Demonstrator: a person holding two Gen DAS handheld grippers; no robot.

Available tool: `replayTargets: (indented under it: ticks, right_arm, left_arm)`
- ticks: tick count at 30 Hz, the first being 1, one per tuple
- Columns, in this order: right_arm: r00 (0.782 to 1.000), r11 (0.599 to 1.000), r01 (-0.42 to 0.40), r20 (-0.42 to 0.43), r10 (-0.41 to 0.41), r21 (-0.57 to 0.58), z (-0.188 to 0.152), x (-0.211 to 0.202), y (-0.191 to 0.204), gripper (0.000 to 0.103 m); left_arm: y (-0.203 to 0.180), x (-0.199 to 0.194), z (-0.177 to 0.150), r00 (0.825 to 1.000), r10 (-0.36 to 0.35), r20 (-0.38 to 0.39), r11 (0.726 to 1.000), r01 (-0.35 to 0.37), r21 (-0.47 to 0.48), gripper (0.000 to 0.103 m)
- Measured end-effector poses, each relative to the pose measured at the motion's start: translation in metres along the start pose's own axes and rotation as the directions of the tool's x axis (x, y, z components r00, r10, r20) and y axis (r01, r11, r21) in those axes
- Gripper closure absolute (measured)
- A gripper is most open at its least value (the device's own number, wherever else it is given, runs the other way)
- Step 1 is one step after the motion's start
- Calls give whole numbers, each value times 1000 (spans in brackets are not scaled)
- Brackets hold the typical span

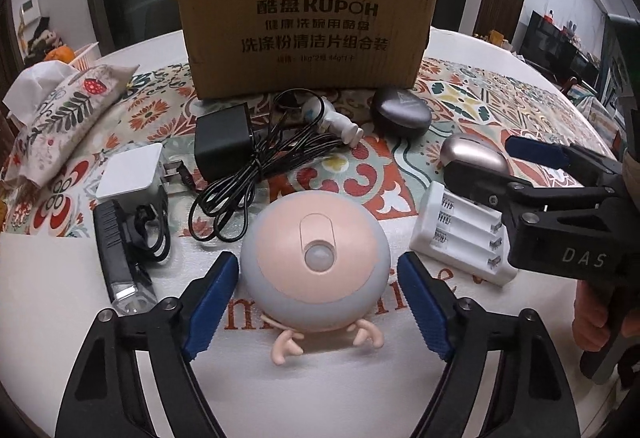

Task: Organize rigid objects
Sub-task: 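Grasp the pink round lamp with the left tool while the right tool grasps the silver egg device, then lift both held objects and carry them over the open cardboard box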

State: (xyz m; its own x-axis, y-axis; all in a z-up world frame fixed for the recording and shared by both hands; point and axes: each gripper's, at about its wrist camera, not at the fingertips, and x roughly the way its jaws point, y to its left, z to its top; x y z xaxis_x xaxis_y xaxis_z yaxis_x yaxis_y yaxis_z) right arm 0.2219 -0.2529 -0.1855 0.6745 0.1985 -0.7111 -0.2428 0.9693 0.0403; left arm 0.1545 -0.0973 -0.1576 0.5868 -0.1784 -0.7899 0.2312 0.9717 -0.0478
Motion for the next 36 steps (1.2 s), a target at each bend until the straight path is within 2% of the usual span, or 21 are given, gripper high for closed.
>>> replayTargets:
  ticks: [5,16,20,24,31,36]
  right_arm:
    - [1000,1000,-8,-12,8,11,2,8,-3,16]
    - [999,999,22,-35,-21,35,4,19,-13,19]
    - [996,998,43,-75,-40,37,3,27,-14,30]
    - [996,998,58,-71,-56,28,3,26,-12,40]
    - [996,996,69,-60,-66,49,-1,18,-9,40]
    - [996,995,83,-38,-81,60,0,1,-4,40]
  left_arm:
    - [2,5,3,1000,2,-7,1000,-2,-9,24]
    - [2,10,8,1000,0,1,1000,0,-5,29]
    - [2,10,7,1000,-4,3,1000,4,-7,29]
    - [3,9,7,1000,-12,4,1000,12,-8,29]
    - [6,4,7,1000,-27,-2,999,27,-27,29]
    - [7,-8,8,999,-39,26,999,40,-32,29]
